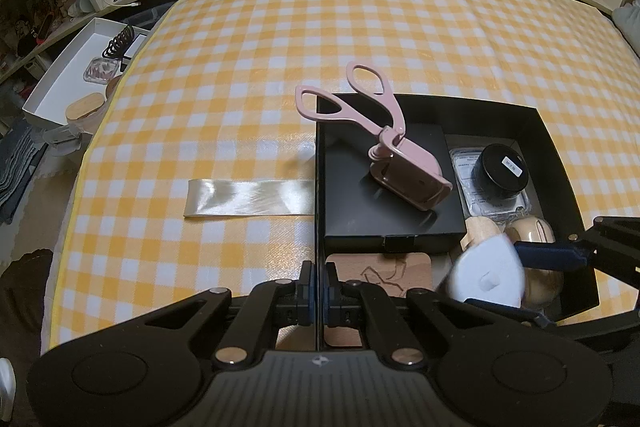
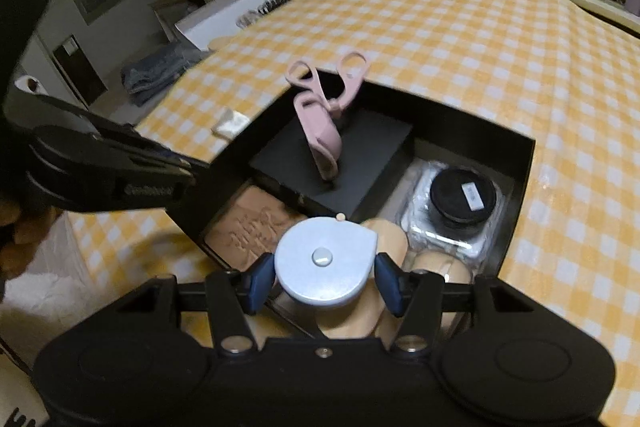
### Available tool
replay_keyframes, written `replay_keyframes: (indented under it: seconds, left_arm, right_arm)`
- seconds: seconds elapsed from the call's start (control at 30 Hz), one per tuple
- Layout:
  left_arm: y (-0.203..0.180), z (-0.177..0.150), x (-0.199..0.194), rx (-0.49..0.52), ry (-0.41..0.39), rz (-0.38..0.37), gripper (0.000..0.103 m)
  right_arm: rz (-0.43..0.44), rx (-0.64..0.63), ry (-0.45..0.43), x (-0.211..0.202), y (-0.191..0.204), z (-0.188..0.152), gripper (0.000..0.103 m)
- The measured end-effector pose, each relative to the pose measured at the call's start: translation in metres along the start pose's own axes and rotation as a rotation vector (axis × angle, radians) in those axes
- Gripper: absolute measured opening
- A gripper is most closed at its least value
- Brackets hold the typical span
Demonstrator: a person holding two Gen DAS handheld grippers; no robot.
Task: Organize rigid objects
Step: 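Carry the tape measure with the right tool over the tray, then lower the tape measure beside the coaster in the tray, release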
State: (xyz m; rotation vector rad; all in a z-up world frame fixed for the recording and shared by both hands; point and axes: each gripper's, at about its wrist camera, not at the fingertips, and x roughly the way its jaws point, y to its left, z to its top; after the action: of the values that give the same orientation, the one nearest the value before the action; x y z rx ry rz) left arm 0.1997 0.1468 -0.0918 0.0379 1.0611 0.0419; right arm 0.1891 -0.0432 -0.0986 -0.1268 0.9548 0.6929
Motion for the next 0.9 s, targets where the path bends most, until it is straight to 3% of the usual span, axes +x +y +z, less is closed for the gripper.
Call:
replay_keyframes:
  seconds: [0.7, 0.9]
  left_arm:
    - [-0.001, 0.0, 0.0, 0.001, -0.001, 0.001, 0.004]
    - [0.0, 0.001, -0.001, 0.004, -0.001, 0.003, 0.004]
  right_arm:
    - [0.0, 0.064, 0.021, -0.005, -0.003, 0.002, 0.064]
    - [-0.011, 0.056, -0.046, -0.021, 0.001, 0.012, 0.068]
